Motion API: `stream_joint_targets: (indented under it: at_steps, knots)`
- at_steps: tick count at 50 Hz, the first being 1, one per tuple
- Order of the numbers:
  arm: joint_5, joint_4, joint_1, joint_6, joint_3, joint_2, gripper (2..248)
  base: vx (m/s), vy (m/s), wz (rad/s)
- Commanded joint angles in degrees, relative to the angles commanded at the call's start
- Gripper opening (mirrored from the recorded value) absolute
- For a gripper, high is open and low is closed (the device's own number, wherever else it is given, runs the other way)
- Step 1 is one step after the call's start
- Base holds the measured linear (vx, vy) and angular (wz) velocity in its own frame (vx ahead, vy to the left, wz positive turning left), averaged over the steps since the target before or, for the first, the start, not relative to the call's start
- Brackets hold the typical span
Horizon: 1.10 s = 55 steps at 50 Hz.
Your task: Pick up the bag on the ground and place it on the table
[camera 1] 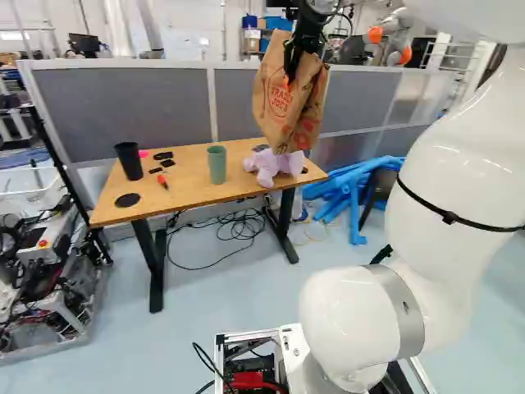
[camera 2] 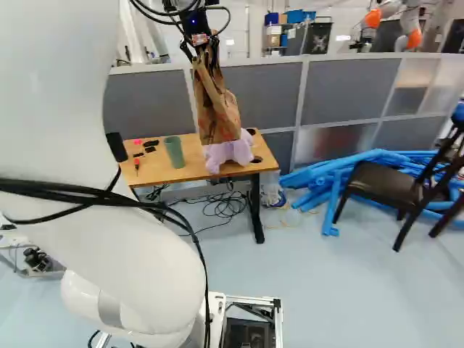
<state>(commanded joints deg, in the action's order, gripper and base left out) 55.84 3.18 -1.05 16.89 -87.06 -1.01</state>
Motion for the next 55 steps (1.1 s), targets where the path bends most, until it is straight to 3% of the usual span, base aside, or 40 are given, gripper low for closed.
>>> stream_joint_targets:
  at_steps: [10, 55]
  knots:
    - [0.00, 0.00, 0.00, 0.00, 0.00, 0.00, 21, 0.145, 0.170, 0.267]
    - [0.00, 0.00, 0.00, 0.00, 0.00, 0.00, 21, 0.143, 0.098, -0.013]
